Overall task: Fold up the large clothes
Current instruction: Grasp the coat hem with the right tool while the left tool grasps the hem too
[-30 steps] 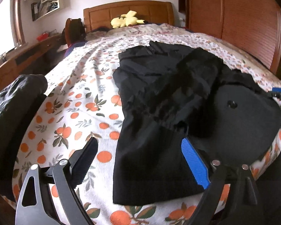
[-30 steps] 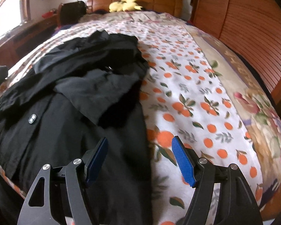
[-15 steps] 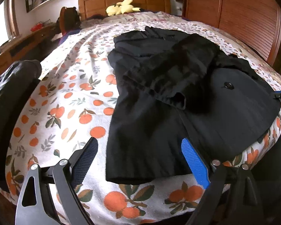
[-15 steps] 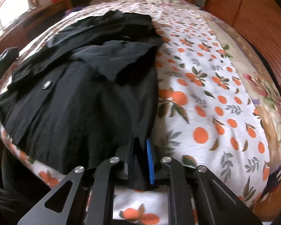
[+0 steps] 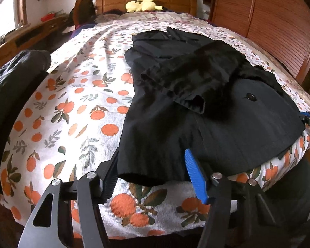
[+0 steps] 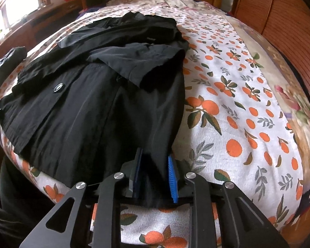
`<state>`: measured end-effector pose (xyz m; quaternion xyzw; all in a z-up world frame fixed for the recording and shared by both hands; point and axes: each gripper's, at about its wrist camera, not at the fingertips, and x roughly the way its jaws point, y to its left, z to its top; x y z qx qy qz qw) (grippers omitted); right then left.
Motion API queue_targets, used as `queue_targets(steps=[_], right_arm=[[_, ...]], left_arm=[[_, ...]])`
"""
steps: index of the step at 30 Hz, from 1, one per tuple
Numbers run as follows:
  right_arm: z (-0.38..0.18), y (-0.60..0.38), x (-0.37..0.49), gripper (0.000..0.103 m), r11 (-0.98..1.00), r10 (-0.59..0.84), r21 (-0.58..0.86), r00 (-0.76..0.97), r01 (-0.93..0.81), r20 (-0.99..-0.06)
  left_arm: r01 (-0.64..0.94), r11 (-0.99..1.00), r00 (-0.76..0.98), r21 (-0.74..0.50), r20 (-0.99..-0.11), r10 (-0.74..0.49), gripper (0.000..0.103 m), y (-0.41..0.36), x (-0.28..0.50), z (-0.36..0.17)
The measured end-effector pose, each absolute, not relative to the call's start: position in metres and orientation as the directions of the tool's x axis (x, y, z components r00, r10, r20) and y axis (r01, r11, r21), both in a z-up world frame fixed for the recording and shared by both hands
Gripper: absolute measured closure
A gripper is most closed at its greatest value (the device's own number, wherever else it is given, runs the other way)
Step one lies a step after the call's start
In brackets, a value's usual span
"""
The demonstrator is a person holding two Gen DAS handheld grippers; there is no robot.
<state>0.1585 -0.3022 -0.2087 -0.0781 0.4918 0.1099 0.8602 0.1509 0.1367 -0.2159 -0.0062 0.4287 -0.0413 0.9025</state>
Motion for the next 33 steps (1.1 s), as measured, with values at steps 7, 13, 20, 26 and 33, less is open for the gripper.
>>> queue_targets(steps=[7,13,20,26,33], right_arm=[[-0.209,-0.309,0.158,0.074,0.965,0.147,0.017,0.479,-0.263,-0.865],[-0.209,-0.305,0.154,0.078,0.963,0.142,0.006,0.487,-0.27,-0.862],[-0.204,-0.305,0.146,0.094,0.97,0.164,0.033,0.547,-0.242,-0.821],[-0.201,-0.304,0.148,0.093,0.972,0.179,0.059,0.548,-0.229,-0.817],[-0.207,-0.306,0.144,0.078,0.972,0.174,0.061,0.524,-0.225,-0.834]], left_arm=[[0.042,0.997,0.626,-0.06,-0.777,-0.073,0.04,0.143,0.152,-0.214],[0.013,0.991,0.623,-0.132,-0.774,-0.111,0.049,0.151,0.157,-0.215],[-0.001,0.989,0.633,-0.147,-0.766,-0.113,0.084,0.15,0.158,-0.21],[-0.015,0.99,0.631,-0.143,-0.769,-0.101,0.085,0.151,0.157,-0.209],[-0.025,0.988,0.627,-0.152,-0.772,-0.103,0.078,0.155,0.156,-0.216]])
